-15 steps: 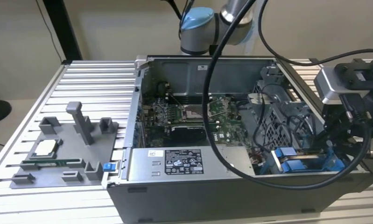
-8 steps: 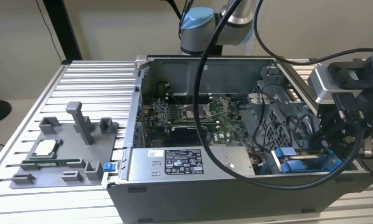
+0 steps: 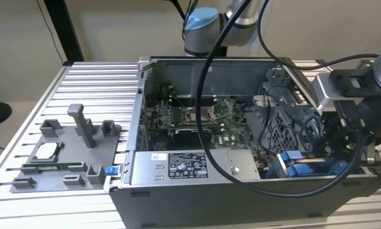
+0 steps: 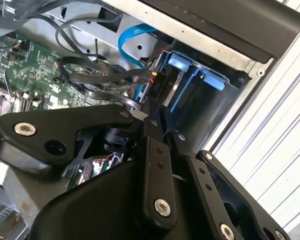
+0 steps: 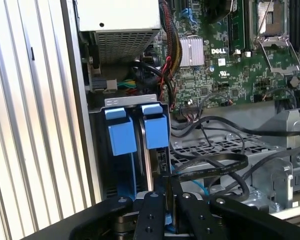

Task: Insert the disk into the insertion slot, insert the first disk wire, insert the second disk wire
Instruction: 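Insert the second disk wire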

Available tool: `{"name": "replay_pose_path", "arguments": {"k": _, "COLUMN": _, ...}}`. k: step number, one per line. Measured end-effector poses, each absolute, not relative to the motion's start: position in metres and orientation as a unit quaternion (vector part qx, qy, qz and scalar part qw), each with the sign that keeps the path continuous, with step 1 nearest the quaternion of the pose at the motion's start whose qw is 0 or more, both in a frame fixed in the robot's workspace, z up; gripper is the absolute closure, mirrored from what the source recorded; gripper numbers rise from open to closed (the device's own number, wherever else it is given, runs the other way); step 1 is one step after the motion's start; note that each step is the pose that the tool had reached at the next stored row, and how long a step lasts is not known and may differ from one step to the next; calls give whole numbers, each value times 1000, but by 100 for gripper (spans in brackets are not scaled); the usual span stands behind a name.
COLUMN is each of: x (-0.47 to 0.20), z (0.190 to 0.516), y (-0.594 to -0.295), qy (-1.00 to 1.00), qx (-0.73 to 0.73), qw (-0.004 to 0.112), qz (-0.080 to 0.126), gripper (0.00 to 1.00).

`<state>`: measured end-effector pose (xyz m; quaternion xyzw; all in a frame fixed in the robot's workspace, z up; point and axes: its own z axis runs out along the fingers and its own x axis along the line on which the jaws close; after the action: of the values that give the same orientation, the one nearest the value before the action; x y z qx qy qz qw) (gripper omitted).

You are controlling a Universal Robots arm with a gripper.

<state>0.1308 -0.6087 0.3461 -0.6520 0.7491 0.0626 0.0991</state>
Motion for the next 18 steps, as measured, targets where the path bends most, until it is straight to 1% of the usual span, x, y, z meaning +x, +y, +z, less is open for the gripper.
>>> {"name": "replay_pose_path", "arguments": {"k": 12, "x": 130, "z": 341, "y": -603, "qy": 742, "qx": -659, "qw": 105, "qz": 58, "gripper": 100}}
{"name": "replay_pose_path", "arguments": {"k": 18, "x": 130, "z": 340, "y": -603, "qy": 735, "qx": -667, "qw": 105, "qz": 59, "gripper": 100}}
